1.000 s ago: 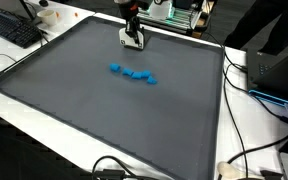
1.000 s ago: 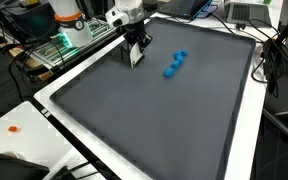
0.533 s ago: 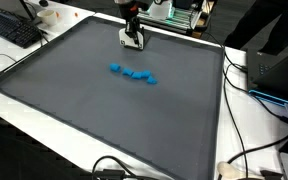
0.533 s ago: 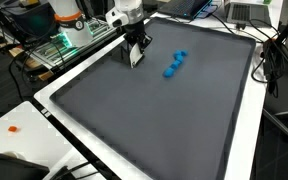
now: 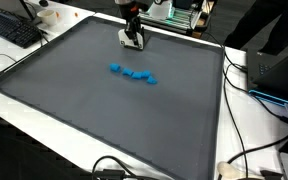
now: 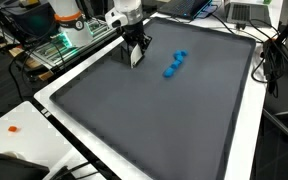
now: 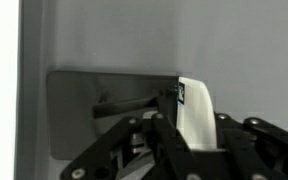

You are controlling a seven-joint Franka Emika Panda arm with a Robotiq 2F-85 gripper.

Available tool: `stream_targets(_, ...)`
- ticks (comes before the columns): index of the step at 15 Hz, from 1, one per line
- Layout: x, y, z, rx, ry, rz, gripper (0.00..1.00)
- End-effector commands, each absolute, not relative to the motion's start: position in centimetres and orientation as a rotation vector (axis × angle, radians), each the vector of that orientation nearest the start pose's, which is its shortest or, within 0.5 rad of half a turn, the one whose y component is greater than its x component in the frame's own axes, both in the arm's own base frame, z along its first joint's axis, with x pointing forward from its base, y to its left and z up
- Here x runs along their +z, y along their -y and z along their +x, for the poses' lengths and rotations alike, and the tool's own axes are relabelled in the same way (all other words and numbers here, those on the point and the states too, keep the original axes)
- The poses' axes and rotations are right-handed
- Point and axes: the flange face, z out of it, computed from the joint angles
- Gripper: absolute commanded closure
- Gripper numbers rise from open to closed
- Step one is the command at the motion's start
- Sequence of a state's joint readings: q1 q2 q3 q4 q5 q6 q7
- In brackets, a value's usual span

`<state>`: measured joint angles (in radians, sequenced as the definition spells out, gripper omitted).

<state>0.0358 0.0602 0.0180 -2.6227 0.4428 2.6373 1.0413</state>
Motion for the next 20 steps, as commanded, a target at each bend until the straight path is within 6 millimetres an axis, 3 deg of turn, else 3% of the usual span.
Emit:
stream_targets(1,22.8,-1.0,42.2,0.205,-1.913,-2.294,0.33)
stream_targets(2,23.0,-1.0,42.3,0.199,-1.910,-2.293,0.31)
stream_targets(3,23.1,-0.9,42.3,0.194,-1.909,-2.294,0.39)
stream_targets(5,23.4,-0.9,42.4,0.189,-1.907,-2.293,0.46)
stream_targets(6,23.5,-0.9,42.5,0.184,-1.907,-2.294,0.68)
stream_targets(8,23.7,-0.8,42.6,0.177,-1.904,-2.295,0.72)
stream_targets(9,23.8,-0.8,42.6,0.173,-1.902,-2.297,0.81)
stream_targets(11,24.0,-0.8,42.7,0.168,-1.899,-2.305,0.78)
stream_targets(14,24.2,-0.5,42.7,0.164,-1.906,-2.327,0.54)
stream_targets(16,24.4,-0.2,42.6,0.158,-1.911,-2.340,0.48)
stream_targets(17,24.5,-0.1,42.6,0.158,-1.911,-2.350,0.48)
stream_targets(20,24.6,0.3,42.4,0.165,-1.913,-2.380,0.69)
